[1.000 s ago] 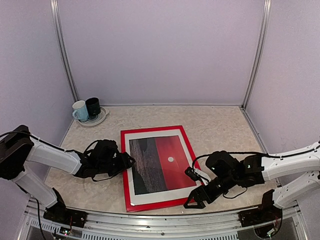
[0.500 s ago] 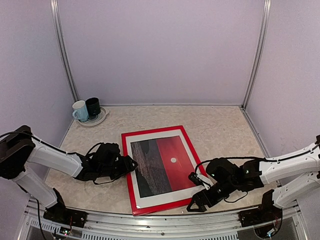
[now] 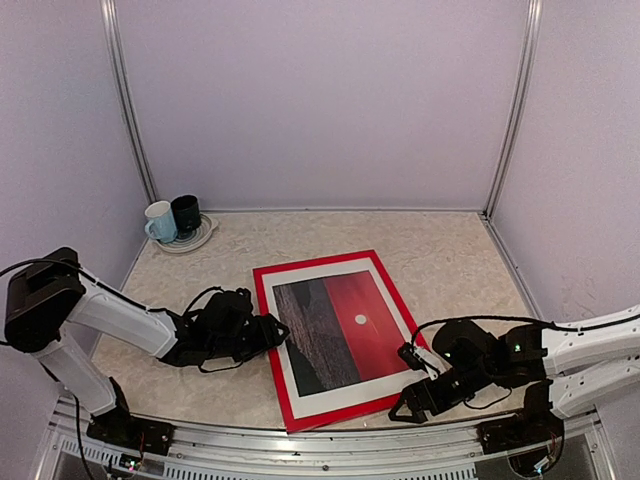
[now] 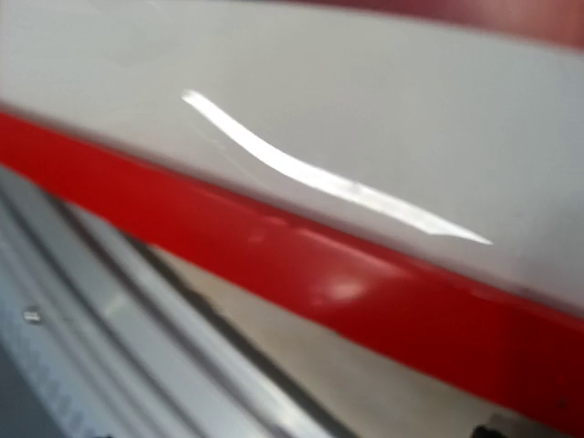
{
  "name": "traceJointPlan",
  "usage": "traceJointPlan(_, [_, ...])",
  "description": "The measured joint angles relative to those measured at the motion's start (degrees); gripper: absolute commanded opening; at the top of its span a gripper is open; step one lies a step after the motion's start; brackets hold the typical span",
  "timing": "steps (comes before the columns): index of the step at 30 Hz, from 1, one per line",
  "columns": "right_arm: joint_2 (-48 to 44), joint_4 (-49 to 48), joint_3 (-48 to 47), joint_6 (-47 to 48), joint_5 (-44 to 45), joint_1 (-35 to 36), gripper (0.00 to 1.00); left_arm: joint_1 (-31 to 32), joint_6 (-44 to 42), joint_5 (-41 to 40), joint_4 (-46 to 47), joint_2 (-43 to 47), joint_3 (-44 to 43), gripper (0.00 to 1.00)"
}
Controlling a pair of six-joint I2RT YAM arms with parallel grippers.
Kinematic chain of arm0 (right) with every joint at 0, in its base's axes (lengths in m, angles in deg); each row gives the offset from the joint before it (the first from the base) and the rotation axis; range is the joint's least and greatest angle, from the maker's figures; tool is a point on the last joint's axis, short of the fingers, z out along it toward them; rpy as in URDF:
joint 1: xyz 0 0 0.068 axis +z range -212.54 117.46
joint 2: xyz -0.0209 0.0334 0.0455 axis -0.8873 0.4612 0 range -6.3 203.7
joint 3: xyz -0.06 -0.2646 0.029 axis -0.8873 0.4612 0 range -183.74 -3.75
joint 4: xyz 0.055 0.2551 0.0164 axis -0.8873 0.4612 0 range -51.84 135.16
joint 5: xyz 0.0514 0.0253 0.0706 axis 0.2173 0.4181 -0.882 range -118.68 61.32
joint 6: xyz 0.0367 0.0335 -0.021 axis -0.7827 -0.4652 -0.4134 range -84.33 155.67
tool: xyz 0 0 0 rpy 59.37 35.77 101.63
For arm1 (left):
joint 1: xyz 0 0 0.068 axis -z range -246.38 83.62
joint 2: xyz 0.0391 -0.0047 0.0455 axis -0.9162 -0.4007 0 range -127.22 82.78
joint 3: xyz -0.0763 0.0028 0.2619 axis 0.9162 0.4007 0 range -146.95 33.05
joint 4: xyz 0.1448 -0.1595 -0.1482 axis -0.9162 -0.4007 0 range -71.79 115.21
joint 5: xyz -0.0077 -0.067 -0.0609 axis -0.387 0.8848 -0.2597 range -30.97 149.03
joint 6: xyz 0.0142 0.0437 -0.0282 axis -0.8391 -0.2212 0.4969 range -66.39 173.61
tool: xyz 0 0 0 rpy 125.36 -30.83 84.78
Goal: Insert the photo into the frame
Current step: Place the photo frame at the center of the board.
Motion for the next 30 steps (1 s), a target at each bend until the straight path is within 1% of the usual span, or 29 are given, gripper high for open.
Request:
traceJointPlan(6, [0.4,0.7,2.3,-2.4,2.2,0.0,0.87,1.4,0.2,-0.2,1.0,-1.9,-1.5,0.68])
traceJointPlan(10, [-0.2,1.3,2.3,-4.1,5.7,-0.2,0.87,2.4,0.4,-0.5,1.2,-2.7,-2.2,0.68])
traceJointPlan(15, [-0.7,2.1,2.3,-5.7,8.5,-2.7,0.88,4.1,1.0,-0.9,2.0,-4.5,-3.6,0.68])
traceJointPlan(23, [-3.5,5.5,2.3,-6.4,13.4,-11.3,0.90,6.6,1.5,-1.0,4.4,-7.3,-5.4,0.68])
traceJointPlan(27, [-5.4,5.9,2.3,-4.8,14.0,-17.9,0.90,7.8,1.5,-0.2,5.2,-9.0,-6.8,0.67])
traceJointPlan(30, [-3.8,5.7,1.8,-2.7,13.8,-22.6,0.89,8.1,1.4,0.0,5.7,-10.0,-7.7,0.67])
